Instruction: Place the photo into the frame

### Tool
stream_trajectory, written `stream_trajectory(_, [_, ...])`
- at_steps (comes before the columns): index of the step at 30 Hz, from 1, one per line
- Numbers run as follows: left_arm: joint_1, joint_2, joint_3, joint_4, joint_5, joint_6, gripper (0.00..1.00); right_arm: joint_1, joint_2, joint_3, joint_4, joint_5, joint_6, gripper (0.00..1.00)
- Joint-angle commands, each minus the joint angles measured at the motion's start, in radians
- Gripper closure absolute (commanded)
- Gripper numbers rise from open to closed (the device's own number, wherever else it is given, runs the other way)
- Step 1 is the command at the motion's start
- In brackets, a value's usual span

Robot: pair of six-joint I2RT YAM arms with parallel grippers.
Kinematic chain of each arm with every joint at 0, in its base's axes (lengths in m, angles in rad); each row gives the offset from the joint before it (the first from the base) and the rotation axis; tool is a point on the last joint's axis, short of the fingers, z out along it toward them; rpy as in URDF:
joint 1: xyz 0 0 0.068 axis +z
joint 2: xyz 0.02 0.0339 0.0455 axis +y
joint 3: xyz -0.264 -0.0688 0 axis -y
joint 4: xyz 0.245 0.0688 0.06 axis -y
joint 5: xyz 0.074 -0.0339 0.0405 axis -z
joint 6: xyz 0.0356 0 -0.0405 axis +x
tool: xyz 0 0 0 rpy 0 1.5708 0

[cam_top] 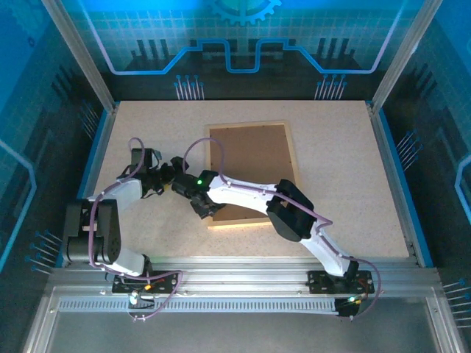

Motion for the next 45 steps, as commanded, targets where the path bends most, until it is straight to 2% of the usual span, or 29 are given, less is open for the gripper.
stream_trajectory(1, [0.007,-0.020,-0.024,0.026,0.064,-0.011,0.01,-0.005,-0.063,-0.101,-0.075,0.098,0.002,0.53])
stream_trajectory(5, [-0.014,-0.009,-0.034,0.038,0.103,-0.022,0.01,-0.024,-0.145,-0.204,-0.055,0.100,0.010,0.52])
stream_trajectory(13, [-0.089,0.009,-0.042,0.065,0.101,-0.050,0.01,-0.019,-0.153,-0.204,-0.052,0.070,0.021,0.54])
stream_trajectory(24, [-0.090,-0.002,-0.062,0.078,0.075,-0.064,0.01,-0.031,-0.149,-0.250,-0.045,0.012,0.060,0.68])
stream_trajectory(27, [-0.090,-0.014,-0.065,0.073,0.073,-0.063,0.01,-0.055,-0.176,-0.300,-0.046,0.007,0.067,0.68])
stream_trajectory(30, [-0.090,-0.021,-0.070,0.074,0.075,-0.069,0.01,-0.073,-0.194,-0.343,-0.024,-0.016,0.082,0.60])
stream_trajectory(32, [-0.092,-0.025,-0.078,0.084,0.079,-0.082,0.01,-0.073,-0.178,-0.332,-0.039,-0.011,0.085,0.59])
stream_trajectory(37, [-0.122,-0.059,-0.106,0.120,0.078,-0.127,0.01,-0.098,-0.179,-0.351,-0.050,0.009,0.087,0.67])
stream_trajectory(40, [-0.158,-0.068,-0.117,0.140,0.061,-0.147,0.01,-0.120,-0.214,-0.393,-0.015,-0.016,0.094,0.76])
stream_trajectory(45, [-0.196,-0.059,-0.160,0.262,0.053,-0.229,0.01,-0.132,-0.253,-0.379,-0.007,-0.039,0.092,0.81])
